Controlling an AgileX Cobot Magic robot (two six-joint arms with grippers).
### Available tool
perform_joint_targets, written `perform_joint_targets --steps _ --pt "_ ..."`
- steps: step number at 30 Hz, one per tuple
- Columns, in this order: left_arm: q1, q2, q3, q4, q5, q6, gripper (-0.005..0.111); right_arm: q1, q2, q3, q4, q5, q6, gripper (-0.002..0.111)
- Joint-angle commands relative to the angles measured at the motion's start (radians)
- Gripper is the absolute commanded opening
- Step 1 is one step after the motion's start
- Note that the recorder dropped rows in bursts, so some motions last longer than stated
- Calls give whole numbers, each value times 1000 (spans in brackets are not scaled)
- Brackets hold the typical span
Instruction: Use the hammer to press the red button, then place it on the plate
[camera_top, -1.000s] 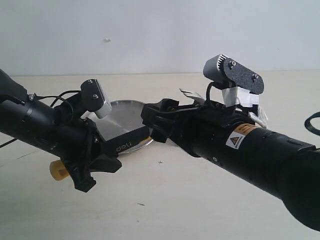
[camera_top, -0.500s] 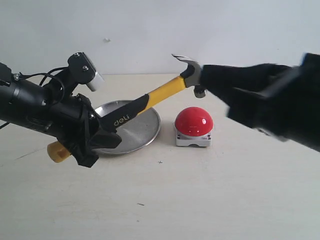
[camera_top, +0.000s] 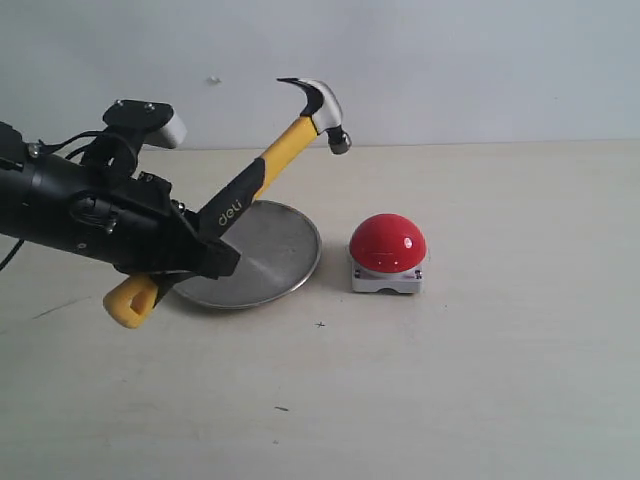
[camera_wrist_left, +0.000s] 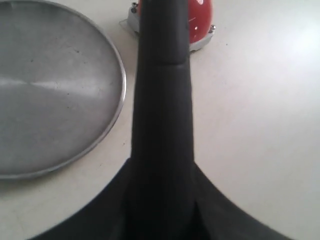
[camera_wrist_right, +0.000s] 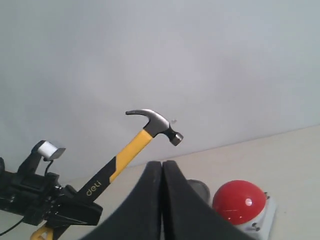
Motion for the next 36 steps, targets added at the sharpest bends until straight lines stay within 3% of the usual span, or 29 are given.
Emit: perform_joint_targets --steps 1,4,9,13,18,26,36 --pt "-73 -20 -15 97 -98 -201 0 0 -5 5 18 -15 -110 0" --pt "-156 -15 -23 246 -151 -431 0 0 -5 5 18 -15 -147 0" --pt "-212 -14 -31 576 -100 -825 0 0 -5 5 18 -5 -245 0" --pt "-298 -14 -102 999 35 -1237 0 0 -5 5 69 -2 -258 0" --pt "-414 -14 -144 1320 142 -1606 0 0 -5 5 77 6 -303 0" --pt "-505 21 -144 1338 58 -1792 0 0 -5 5 426 -142 -548 0" --pt "-514 161 -175 1302 -124 -1799 0 0 -5 5 461 -151 -589 0"
